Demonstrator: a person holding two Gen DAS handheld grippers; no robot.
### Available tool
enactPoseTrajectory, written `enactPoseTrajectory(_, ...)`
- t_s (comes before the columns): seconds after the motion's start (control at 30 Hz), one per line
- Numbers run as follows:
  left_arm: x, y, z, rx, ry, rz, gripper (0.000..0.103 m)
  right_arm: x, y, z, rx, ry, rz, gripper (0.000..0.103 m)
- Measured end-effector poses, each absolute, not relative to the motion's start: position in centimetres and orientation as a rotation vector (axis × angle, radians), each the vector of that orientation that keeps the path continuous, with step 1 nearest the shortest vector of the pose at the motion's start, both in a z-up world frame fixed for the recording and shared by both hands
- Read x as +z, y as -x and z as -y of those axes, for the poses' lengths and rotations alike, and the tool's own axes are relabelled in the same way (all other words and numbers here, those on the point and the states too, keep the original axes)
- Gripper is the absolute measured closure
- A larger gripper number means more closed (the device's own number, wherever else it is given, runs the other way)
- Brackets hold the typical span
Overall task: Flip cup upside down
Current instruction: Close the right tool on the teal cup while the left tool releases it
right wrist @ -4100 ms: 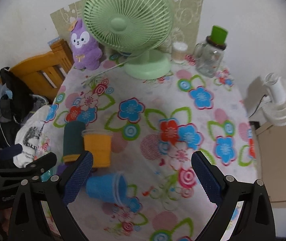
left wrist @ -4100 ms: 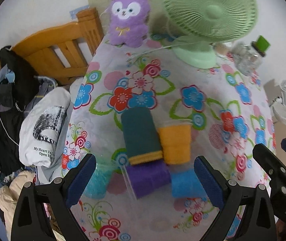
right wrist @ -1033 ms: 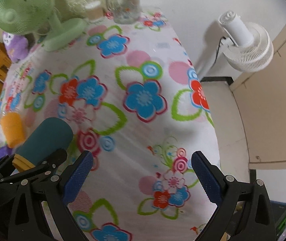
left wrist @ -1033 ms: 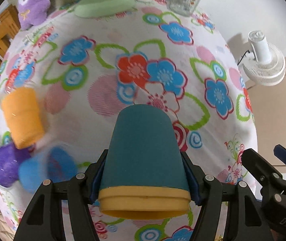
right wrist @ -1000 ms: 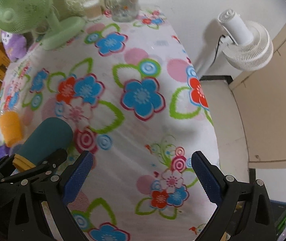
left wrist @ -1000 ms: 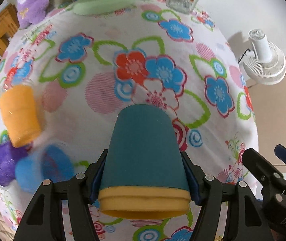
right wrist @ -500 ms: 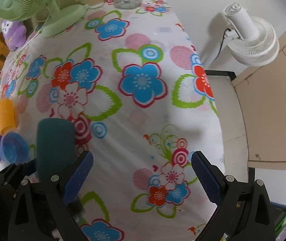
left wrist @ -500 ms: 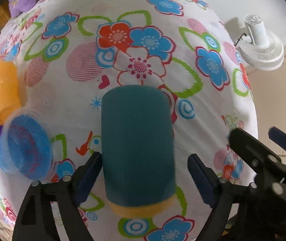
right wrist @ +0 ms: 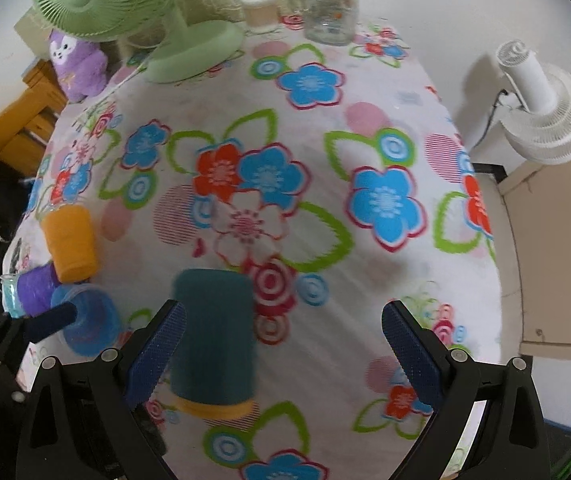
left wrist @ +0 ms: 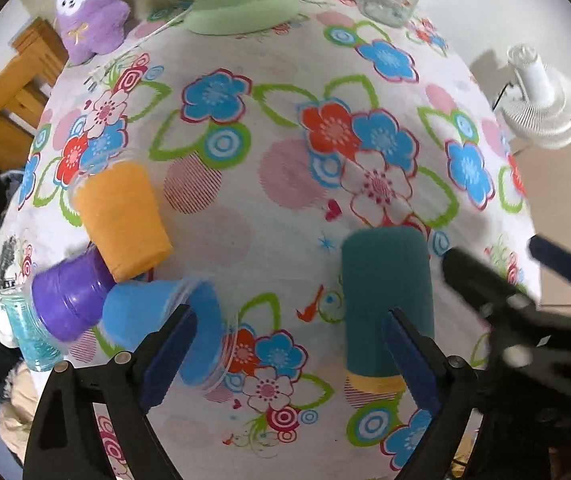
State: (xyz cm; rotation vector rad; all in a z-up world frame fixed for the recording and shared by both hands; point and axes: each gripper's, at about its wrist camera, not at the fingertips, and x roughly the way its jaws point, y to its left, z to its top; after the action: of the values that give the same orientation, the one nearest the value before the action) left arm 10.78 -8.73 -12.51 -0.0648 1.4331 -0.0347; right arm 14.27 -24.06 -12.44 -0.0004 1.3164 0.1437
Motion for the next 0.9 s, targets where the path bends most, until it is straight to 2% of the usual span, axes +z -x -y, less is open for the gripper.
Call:
enactPoseTrajectory(0.5,-14.5,-11.8,9.3,-0.111,-0.079,-1.467,0.008,-16.7,-15.9,19.8,0.149,0.009,-1.429,0.004)
enactPoseTrajectory(0.6,-14.9,-11.6,9.7,-0.126,-0.102,-1.466,0.005,-18.1,-16.0,19.1,0.159,0.031,-1.461,0.009)
enactPoseTrajectory(0.7,-15.3,-11.5,10.0,-0.106,-0.148,-1.456,0.005,-19.5,-15.9,18.7,0.165,0.044,-1.491,0.020)
enactPoseTrajectory(0.77,-15.4,-11.5,10.1,-0.108,-0.162,-1.453,0.005,-20.2,-16.0,18.8,0.157,0.032,-1.505,0.031)
enactPoseTrajectory(0.9,-15.7,-11.5,10.4,-0.113,-0.169,-1.454,0.005,-20.4,-15.9,18.8,0.180,0.025,-1.488,0.035)
